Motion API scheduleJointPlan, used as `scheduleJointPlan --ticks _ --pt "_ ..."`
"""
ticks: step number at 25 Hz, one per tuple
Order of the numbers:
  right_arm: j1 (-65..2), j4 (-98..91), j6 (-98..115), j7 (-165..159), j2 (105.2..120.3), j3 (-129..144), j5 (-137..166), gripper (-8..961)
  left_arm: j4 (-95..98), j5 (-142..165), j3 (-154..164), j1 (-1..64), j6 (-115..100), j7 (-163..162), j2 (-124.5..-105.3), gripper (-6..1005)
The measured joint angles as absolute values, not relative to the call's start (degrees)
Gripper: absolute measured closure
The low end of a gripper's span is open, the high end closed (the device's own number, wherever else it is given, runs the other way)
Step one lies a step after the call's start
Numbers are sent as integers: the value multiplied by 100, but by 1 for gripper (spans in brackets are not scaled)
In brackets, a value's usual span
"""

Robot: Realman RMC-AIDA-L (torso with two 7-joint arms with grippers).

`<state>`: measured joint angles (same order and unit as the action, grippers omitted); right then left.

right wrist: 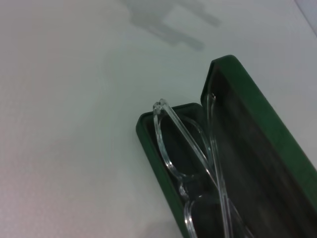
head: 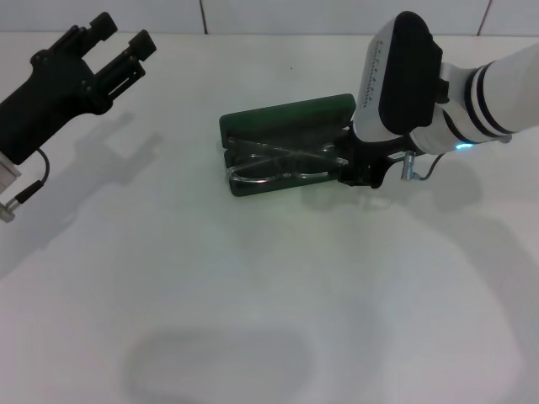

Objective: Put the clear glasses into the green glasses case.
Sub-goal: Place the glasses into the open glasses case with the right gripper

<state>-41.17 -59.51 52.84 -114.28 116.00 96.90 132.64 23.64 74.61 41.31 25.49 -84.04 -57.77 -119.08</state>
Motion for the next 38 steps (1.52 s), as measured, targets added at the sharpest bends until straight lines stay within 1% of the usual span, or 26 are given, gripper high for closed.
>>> scheduleJointPlan --ticks 10,23,29,34,38 --pt "-4140 -6200 5953 -11433 11618 9694 13183 546 2364 7461 4131 2554 -8383 -5784 -11912 289" --pt "-4457 -5520 5408 -11444 11618 9767 13115 547 2364 7461 4131 2566 -8383 -5760 -11918 289" --pt "-4386 -5654 5381 -11434 11616 9767 13050 546 2364 7461 4130 2567 -8383 -5754 -11918 289" --pt "-4202 -6015 5442 -11225 11610 9767 12721 547 2364 7461 4131 2575 -8378 -5749 -11914 290" --pt "-4280 -6065 5342 -11185 11614 9897 12622 546 2364 7462 4131 2609 -8375 -5752 -11910 290"
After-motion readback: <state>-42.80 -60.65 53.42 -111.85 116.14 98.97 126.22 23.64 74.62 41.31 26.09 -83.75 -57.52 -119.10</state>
